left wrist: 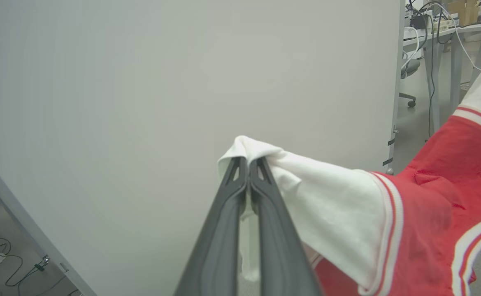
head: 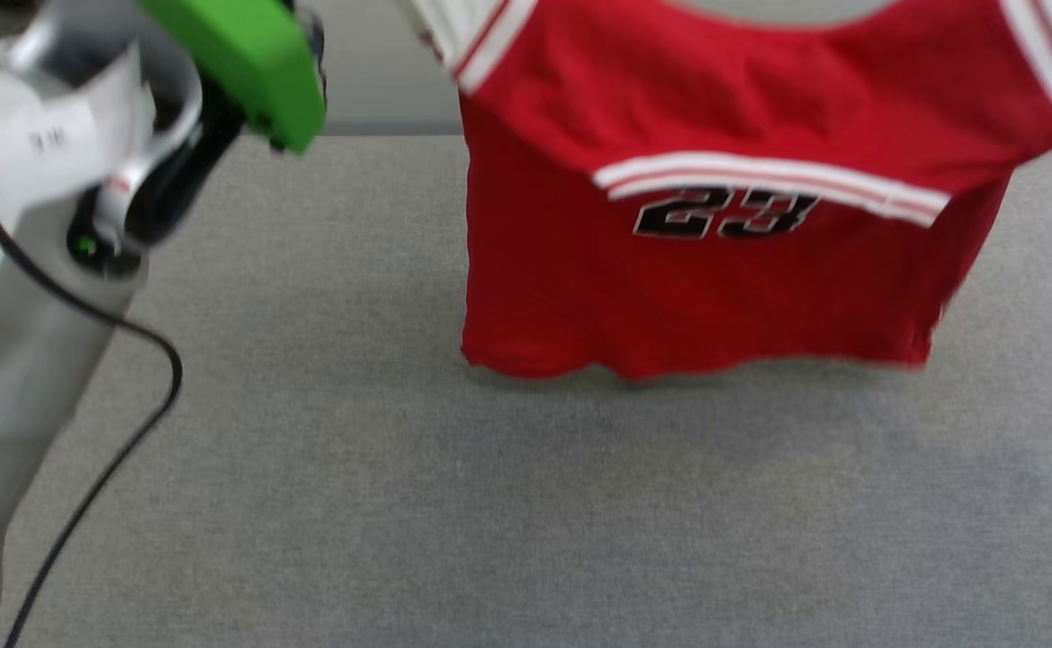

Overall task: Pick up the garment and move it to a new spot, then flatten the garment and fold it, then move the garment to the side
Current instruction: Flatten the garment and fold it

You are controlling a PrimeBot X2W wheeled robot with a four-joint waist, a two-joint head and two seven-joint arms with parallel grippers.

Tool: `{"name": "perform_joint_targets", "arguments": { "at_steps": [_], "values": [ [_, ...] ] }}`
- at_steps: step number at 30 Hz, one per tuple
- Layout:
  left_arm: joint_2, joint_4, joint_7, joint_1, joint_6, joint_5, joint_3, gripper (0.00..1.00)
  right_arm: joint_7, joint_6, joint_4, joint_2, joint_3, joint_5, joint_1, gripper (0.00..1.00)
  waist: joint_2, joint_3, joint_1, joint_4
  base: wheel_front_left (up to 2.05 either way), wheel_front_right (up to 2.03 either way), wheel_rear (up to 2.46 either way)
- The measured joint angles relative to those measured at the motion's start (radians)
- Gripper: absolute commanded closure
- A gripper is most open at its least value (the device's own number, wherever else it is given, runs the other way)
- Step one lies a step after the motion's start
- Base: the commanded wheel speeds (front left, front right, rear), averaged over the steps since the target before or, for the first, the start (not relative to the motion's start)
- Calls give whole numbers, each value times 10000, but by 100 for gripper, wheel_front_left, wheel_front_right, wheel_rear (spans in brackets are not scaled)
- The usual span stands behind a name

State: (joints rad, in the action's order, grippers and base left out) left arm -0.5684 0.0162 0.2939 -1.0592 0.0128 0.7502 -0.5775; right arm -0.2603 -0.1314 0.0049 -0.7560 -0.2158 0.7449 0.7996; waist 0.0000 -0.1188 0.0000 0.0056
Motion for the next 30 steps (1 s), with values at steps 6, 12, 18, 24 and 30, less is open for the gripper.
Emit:
{"name": "perform_joint_targets", "arguments": {
  "at_steps": [6, 12, 18, 24, 30],
  "values": [
    [940, -1862, -387, -2711, -351, -481, 146, 100, -178, 0, 1384, 805, -148, -1162, 3003, 100, 0, -1017, 0, -48, 0, 0, 0],
    [1452, -3693, -997, -5007, -545, -899, 439, 100, 407, 0, 3312, 1394, -485, -2173, 5893, 100, 0, -2189, 1, -88, 0, 0, 0],
    [1565, -5152, -1666, -6233, -813, -903, 777, 100, 1160, 0, 5001, 1760, -1179, -2383, 7871, 100, 0, -3159, 1, -125, 0, 0, 0],
    [1570, -6207, -2451, -6440, -1070, -897, 784, 100, 1918, 0, 6284, 2067, -1946, -2343, 8635, 100, 0, -3840, 3, -169, 0, 0, 0],
    [1369, -6587, -3225, -5362, -1248, -759, 654, 100, 2911, 0, 7041, 2447, -2366, -1262, 8094, 100, 0, -3825, 3, -260, 0, 0, 0]
  ]
}}
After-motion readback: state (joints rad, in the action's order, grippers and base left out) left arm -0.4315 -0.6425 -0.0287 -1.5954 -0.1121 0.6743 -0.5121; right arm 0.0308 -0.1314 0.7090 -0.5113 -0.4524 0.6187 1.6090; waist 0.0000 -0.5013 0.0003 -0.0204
